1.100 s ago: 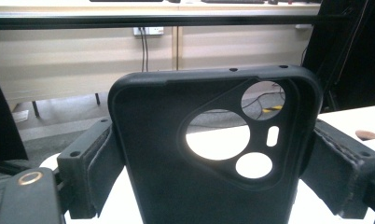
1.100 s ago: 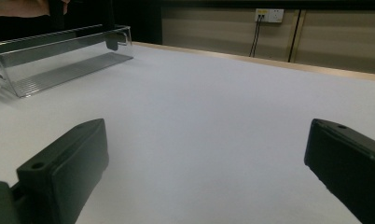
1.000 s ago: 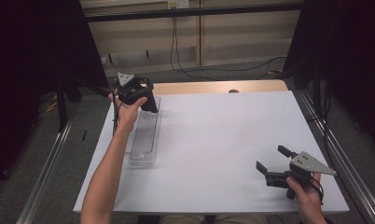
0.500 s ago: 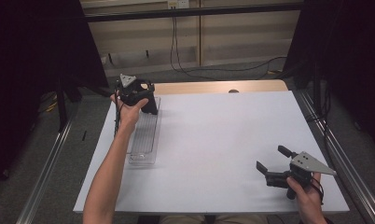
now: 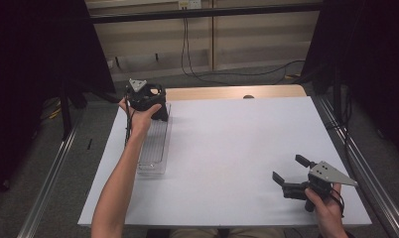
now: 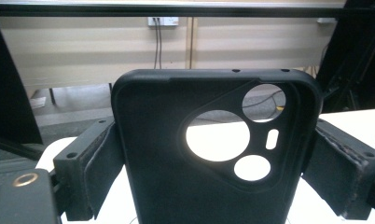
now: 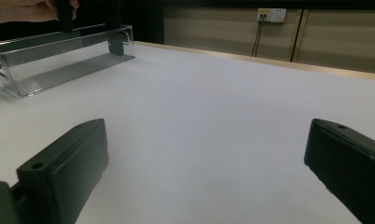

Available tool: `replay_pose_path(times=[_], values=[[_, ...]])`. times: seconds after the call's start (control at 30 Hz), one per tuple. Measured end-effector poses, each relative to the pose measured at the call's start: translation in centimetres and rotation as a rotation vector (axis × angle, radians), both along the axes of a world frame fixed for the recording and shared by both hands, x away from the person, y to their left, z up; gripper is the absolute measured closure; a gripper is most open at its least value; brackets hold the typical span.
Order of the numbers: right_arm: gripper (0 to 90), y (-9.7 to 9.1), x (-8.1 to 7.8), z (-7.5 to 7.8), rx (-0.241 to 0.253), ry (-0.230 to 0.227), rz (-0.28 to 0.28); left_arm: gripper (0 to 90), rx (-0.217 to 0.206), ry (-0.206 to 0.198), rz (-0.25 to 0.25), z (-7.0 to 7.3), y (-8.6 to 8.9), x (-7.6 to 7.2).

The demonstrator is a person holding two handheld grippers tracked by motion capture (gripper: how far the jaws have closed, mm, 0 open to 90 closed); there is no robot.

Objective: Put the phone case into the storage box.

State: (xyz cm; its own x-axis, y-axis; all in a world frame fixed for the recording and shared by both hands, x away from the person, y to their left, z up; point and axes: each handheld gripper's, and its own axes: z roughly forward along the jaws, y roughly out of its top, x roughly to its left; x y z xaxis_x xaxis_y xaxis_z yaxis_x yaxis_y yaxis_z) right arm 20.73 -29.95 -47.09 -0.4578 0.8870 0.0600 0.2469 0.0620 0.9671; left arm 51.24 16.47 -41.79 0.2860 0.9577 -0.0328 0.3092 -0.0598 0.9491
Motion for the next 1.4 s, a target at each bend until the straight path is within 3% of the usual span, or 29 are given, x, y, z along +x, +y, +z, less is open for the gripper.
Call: replay_pose_path(times=[0.37, 0.57, 0.83, 1.13, 1.4], values=[[0.0, 0.0, 0.0, 0.0, 0.000, -0.001, 0.001, 10.3, -0.002, 0.002, 0.012, 0.0, 0.2, 0.1], [0.0, 0.0, 0.0, 0.0, 0.001, 0.007, 0.005, 10.3, -0.013, -0.005, -0.019, 0.1, 0.7, 0.2], [0.0, 0.0, 0.0, 0.0, 0.002, 0.008, 0.006, 11.6, -0.039, -0.015, 0.044, -0.1, 0.2, 0.3], [0.0, 0.0, 0.0, -0.1, 0.002, 0.007, 0.006, 12.1, -0.014, -0.034, 0.076, -0.3, -0.6, 0.5], [0.0, 0.0, 0.0, -0.1, 0.001, 0.005, 0.008, 12.3, 0.019, -0.028, 0.054, -0.2, -0.8, 0.3]])
